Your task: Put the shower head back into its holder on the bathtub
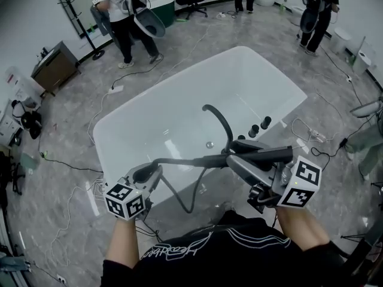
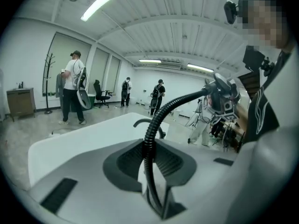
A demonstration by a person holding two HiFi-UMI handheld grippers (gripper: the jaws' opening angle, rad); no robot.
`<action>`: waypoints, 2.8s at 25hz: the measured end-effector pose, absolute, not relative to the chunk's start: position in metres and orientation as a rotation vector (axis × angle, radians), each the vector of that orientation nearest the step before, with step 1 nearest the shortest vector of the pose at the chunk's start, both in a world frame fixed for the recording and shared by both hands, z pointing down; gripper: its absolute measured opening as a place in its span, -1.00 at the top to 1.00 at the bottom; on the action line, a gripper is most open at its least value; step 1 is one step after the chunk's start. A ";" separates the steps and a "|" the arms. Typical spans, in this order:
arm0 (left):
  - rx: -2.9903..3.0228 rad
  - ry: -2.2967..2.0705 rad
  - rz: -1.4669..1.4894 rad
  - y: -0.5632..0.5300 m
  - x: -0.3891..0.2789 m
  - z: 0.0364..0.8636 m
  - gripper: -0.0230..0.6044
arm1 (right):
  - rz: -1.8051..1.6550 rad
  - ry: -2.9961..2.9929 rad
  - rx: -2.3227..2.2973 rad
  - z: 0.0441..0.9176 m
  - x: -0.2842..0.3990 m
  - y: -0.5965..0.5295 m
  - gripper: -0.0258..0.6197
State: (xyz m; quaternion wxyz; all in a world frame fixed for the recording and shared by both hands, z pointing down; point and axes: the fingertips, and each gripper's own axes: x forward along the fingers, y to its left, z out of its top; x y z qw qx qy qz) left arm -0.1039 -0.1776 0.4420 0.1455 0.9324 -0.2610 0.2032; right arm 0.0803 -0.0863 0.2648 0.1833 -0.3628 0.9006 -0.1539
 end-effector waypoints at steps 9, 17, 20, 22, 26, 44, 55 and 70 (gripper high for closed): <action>2.870 -0.828 0.579 -0.237 -0.075 0.359 0.72 | -0.308 2.510 -0.983 0.226 0.104 -0.100 0.53; 2.994 -0.867 0.476 -0.283 -0.019 0.289 0.72 | -0.189 2.456 -0.972 0.186 0.151 -0.122 0.53; 3.027 -0.861 0.430 -0.292 -0.003 0.260 0.72 | -0.181 2.434 -0.973 0.169 0.164 -0.129 0.53; 3.055 -0.827 0.397 -0.294 0.009 0.244 0.72 | -0.179 2.417 -0.989 0.158 0.174 -0.129 0.53; 3.098 -0.767 0.369 -0.301 0.031 0.225 0.72 | -0.114 2.394 -1.048 0.144 0.188 -0.128 0.53; 3.267 -0.651 0.298 -0.279 0.117 0.169 0.72 | 0.000 2.298 -1.146 0.134 0.257 -0.096 0.53; 3.156 -0.809 0.363 -0.269 0.080 0.203 0.72 | -0.117 2.336 -1.078 0.161 0.248 -0.111 0.53; 2.901 -0.725 0.426 -0.253 0.013 0.336 0.72 | -0.241 2.433 -1.205 0.212 0.181 -0.116 0.53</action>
